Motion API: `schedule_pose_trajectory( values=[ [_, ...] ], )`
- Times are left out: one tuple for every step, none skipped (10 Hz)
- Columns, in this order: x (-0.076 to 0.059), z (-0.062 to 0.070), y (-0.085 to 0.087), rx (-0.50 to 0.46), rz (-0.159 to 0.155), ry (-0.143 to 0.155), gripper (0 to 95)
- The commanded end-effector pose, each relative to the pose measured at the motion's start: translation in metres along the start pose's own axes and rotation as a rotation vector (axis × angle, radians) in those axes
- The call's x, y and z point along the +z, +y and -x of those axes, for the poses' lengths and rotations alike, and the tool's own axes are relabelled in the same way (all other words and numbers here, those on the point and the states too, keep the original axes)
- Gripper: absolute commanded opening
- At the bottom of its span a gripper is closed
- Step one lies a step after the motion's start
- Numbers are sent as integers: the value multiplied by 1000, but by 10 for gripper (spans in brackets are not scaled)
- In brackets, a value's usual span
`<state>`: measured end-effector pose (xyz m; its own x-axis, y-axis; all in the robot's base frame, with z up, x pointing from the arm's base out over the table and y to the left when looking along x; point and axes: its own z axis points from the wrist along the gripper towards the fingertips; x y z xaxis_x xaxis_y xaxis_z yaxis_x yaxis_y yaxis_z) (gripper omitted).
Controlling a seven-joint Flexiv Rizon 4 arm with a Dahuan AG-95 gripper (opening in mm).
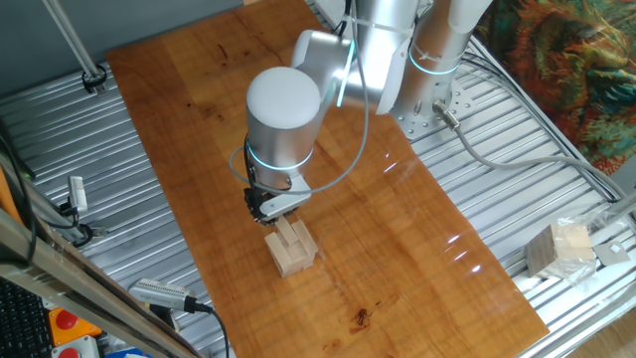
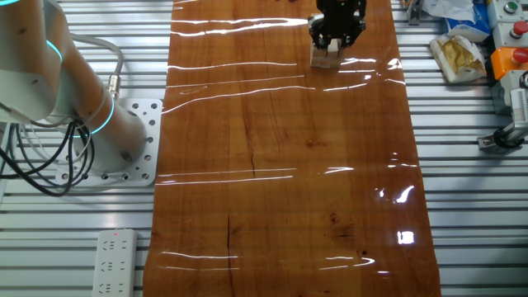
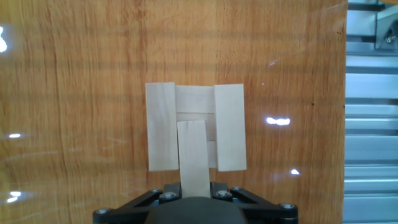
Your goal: Play Jenga
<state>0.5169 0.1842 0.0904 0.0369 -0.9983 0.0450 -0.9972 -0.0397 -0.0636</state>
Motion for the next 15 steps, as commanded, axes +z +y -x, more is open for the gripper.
schedule_pose_trajectory(
  values=[
    [-1,-1,0,0,0,1,0],
    [-1,-2,0,-2,0,0,0],
    [-1,-4,0,-4,-1,1,0],
    [-1,-5,1,-7,-1,1,0],
    [0,-6,1,-7,-1,1,0],
    [0,-7,2,-9,-2,1,0],
    [0,-8,2,-9,-2,1,0],
    [0,-9,2,-12,-3,2,0],
    [0,-11,3,-13,-4,3,0],
    [0,-11,4,-13,-4,4,0],
    [1,-14,5,-14,-5,5,0],
    [1,-15,6,-14,-6,5,0],
    [2,-19,7,-16,-6,8,0],
    [1,-22,7,-18,-6,7,0],
    [1,-24,8,-23,-6,9,0]
  ],
)
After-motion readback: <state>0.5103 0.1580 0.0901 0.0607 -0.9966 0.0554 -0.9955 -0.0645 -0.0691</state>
